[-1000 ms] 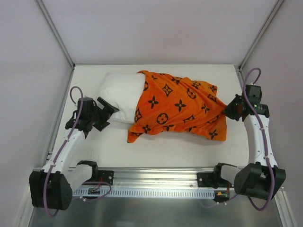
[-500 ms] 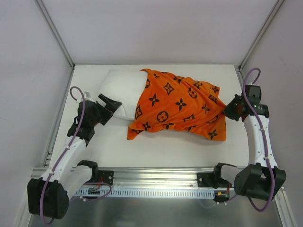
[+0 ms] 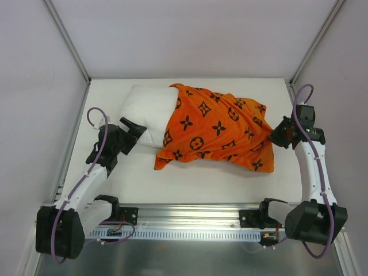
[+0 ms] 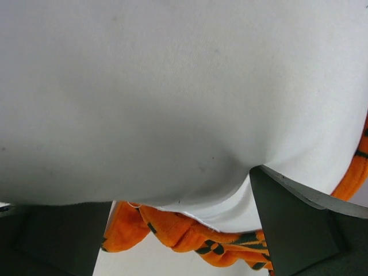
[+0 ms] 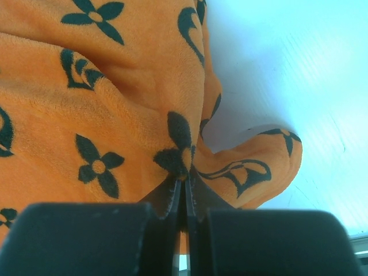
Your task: Remove the pillowcase from the pillow
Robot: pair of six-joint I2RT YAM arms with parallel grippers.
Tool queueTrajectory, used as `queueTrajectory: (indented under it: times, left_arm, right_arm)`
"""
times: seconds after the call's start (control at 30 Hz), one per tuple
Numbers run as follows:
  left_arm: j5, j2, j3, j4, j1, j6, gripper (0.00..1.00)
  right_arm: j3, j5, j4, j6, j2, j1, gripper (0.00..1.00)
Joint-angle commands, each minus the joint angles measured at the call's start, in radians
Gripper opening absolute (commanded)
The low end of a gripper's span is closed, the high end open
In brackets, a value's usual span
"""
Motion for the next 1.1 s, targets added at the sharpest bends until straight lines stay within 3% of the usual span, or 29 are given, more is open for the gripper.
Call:
queueTrajectory:
  times: [0.0,0.2,0.23,0.27,0.3,0.33,0.43,0.5,0.57,0.77,0.93,1.07]
  left_arm:
    - [0.005,0.071,0.048,0.152,-0.007,-0.018,0.99]
    - [0.044,0.272,0.111,0.254,-0.016,-0.055,0.97]
    - [0.058,0.321,0.128,0.265,-0.016,-0.041,0.87]
    - [0.087,0.341,0.142,0.266,-0.017,-0.031,0.36]
    - [0.096,0.367,0.157,0.256,-0.016,-0.021,0.05]
    - [0.093,0.375,0.214,0.157,-0.017,-0.012,0.00]
    - [0.033,0.358,0.303,-0.015,-0.017,0.048,0.00]
    - [-0.043,0.313,0.335,-0.088,-0.016,0.081,0.00]
    - [-0.060,0.294,0.392,-0.171,-0.002,0.101,0.00]
    - [-0.071,0.306,0.533,-0.327,0.059,0.118,0.00]
    - [-0.008,0.328,0.552,-0.331,0.070,0.111,0.00]
    - [0.006,0.332,0.545,-0.331,0.068,0.105,0.00]
  right_arm:
    - [0.000,-0.007,0.014,0.006,-0.030,0.011,0.01]
    - [-0.001,-0.018,-0.003,-0.023,-0.013,0.018,0.01]
    - [0.003,-0.020,-0.011,-0.034,-0.010,0.018,0.01]
    - [0.014,-0.018,-0.031,-0.046,-0.009,0.018,0.09]
    - [0.020,-0.017,-0.046,-0.069,-0.009,0.018,0.21]
    - [0.028,-0.014,-0.063,-0.083,-0.010,0.020,0.52]
    - [0.054,0.005,-0.159,-0.137,-0.042,0.018,0.92]
    - [0.051,-0.019,-0.193,-0.174,-0.070,0.021,0.99]
    - [0.010,-0.062,-0.230,-0.175,-0.124,0.041,0.96]
    - [-0.128,-0.057,-0.223,-0.050,-0.237,0.299,0.96]
    - [-0.230,-0.031,-0.140,0.015,-0.199,0.463,0.96]
    - [-0.262,0.011,-0.034,0.056,-0.074,0.535,0.96]
